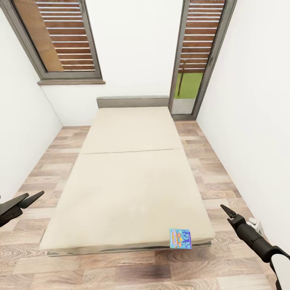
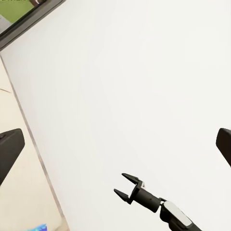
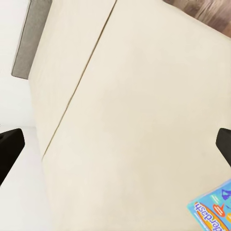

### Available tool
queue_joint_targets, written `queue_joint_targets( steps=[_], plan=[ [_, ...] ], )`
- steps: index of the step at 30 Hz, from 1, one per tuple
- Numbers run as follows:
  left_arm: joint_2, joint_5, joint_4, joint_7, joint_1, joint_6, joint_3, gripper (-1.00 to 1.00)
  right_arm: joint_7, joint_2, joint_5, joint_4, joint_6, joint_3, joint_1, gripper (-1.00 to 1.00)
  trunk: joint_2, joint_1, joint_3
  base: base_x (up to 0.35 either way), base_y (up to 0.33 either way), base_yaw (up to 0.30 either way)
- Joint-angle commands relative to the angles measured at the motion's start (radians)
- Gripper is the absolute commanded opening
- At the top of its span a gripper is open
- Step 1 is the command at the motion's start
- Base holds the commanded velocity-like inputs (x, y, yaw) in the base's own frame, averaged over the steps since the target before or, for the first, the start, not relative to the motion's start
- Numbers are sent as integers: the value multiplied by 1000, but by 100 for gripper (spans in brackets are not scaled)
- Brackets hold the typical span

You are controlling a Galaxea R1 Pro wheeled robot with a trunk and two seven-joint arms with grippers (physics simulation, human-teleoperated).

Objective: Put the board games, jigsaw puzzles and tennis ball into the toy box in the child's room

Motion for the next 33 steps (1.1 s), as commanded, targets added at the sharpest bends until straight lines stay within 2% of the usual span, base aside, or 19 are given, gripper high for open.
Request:
queue_joint_targets(
  steps=[1,14,33],
  plan=[
    [0,-2,0,-4,0,11,0,100,2,0,-2,0,7,-2,-1,100,-2,1,0,0,0,0],
    [-1,-3,0,-4,0,10,0,100,4,0,0,1,6,-1,-1,100,-2,1,21,-2,-2,0],
    [-9,-1,0,-4,0,10,1,100,6,0,3,0,7,2,-1,100,-2,1,52,-51,-103,0]
  ],
)
